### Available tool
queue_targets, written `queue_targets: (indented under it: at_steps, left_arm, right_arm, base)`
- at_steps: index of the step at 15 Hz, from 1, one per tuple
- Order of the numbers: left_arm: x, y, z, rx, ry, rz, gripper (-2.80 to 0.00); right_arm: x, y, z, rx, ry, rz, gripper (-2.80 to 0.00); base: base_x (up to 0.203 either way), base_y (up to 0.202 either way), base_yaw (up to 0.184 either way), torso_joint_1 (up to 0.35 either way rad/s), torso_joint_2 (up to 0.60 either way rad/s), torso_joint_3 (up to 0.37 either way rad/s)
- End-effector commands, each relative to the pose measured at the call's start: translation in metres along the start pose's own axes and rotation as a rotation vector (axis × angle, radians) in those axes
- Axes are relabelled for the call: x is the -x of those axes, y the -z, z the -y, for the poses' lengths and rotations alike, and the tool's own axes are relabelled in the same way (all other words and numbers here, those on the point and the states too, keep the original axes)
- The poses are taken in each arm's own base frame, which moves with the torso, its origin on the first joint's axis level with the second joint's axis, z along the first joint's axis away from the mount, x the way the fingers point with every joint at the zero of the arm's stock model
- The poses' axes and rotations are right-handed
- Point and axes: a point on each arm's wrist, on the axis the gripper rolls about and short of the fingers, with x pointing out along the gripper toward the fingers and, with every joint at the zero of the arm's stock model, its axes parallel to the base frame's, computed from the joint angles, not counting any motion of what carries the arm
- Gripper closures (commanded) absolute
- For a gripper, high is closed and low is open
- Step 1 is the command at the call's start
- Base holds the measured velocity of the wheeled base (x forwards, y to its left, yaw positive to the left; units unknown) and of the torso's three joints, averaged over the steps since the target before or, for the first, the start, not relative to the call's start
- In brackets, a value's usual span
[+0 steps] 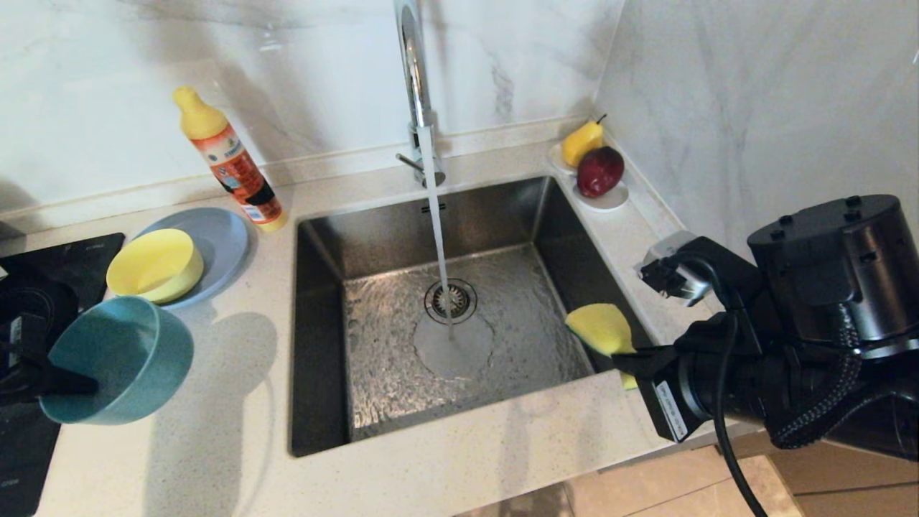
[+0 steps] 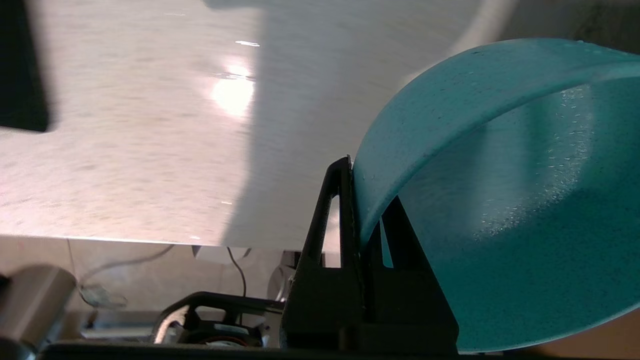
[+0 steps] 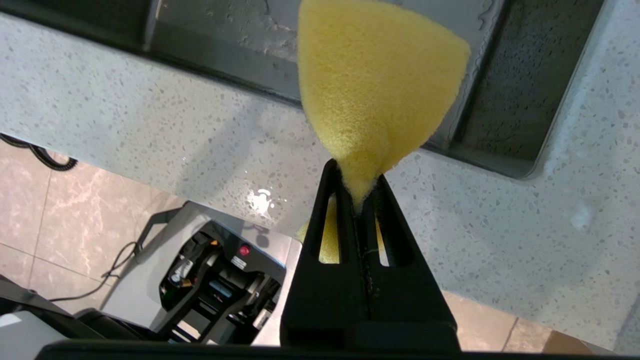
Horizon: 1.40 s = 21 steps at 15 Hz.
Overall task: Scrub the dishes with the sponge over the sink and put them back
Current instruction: Wash the bowl
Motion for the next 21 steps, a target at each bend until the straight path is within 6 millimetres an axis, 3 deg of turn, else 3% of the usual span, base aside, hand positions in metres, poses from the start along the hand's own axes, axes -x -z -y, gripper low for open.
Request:
queue_targets:
  at_steps: [1, 6, 10, 16, 21]
  left_arm:
    - [0.009, 0.003, 0.03, -0.096, 0.066, 0.015, 0.0]
    - [-0.039, -0.026, 0.098, -0.145, 0.091, -0.033, 0.0]
    - [-0.081, -0.032, 0.148, -0.162, 0.099, -0.062, 0.0]
    - [-0.146, -0.026, 0.199, -0.077, 0.108, -0.12, 0.0]
    - [-0.167, -0.025, 0.226, -0.015, 0.081, -0.074, 0.0]
  right_arm:
    - [0.002, -0.002, 0.001, -0.006, 0.003, 0.012, 0.0]
    - [0.005, -0.002, 0.006, -0.019, 0.019, 0.019, 0.0]
    - [0.002, -0.001, 0.007, -0.049, 0.023, 0.01, 0.0]
    - [0.003, 0.004, 0.007, -0.05, 0.023, 0.003, 0.0]
    - [0.004, 0.005, 0.008, -0.05, 0.023, 0.001, 0.0]
  base:
    - [0.0, 0.0, 0.0, 0.0, 0.0, 0.0]
    - [0.0, 0.0, 0.0, 0.0, 0.0, 0.0]
    - [0.0, 0.0, 0.0, 0.0, 0.0, 0.0]
    - [0.0, 0.0, 0.0, 0.0, 0.0, 0.0]
    - [0.0, 0.0, 0.0, 0.0, 0.0, 0.0]
